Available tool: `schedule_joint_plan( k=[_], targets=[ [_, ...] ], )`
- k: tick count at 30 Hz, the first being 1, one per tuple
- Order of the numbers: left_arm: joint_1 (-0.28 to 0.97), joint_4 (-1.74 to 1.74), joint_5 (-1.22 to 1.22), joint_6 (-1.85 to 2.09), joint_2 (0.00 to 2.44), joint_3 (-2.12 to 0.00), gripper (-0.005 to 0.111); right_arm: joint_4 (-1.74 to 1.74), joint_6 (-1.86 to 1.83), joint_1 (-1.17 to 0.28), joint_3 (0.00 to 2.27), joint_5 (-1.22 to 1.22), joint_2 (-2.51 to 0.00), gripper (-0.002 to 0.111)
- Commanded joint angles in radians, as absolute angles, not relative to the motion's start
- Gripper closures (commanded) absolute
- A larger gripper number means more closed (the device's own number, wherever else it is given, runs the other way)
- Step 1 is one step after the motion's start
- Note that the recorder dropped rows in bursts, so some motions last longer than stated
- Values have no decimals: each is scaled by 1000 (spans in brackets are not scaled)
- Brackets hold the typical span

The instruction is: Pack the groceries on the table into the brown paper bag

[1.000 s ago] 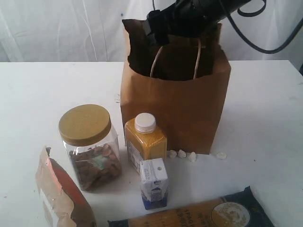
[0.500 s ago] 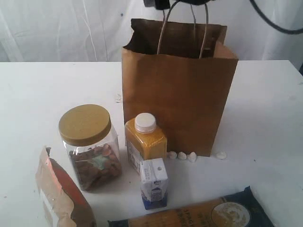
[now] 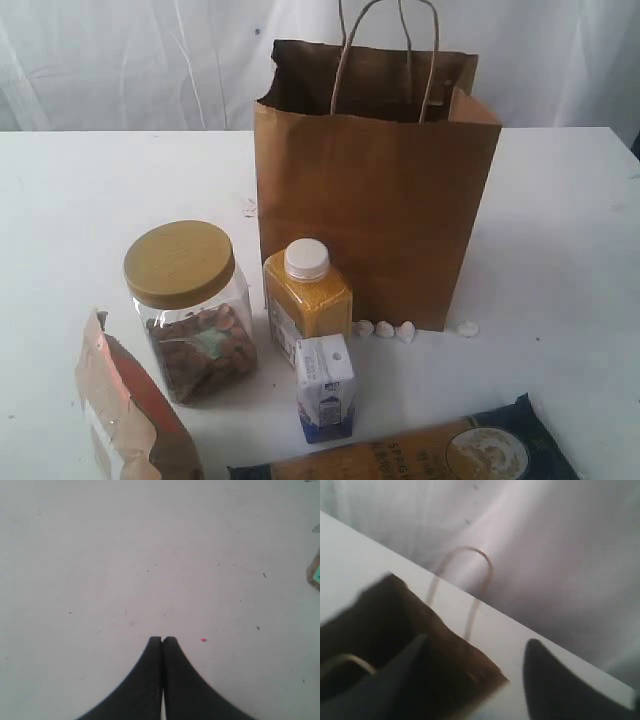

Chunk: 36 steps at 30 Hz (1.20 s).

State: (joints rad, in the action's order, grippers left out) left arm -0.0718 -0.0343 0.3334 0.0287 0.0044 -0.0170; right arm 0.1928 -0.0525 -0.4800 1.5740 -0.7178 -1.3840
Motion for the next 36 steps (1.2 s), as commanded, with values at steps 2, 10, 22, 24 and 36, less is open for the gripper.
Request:
schedule_joint_plan(
  k=[2,10,22,24,36],
  targets=[
    [-68,-39,332,27,0,-10,107,627,55,-456,1540,-903,-1360,100],
    [-68,-39,332,27,0,-10,107,718,561,-248,1329,-805,-1299,108],
    [-68,-39,332,27,0,-10,107,780,983,-189,590,-322,-1068,108],
    [-68,-39,332,27,0,-10,107,845,1103,-189,471,-202,-981,108],
    [-68,-39,332,27,0,-10,107,966,1258,-189,276,-319,-125,108]
  ],
)
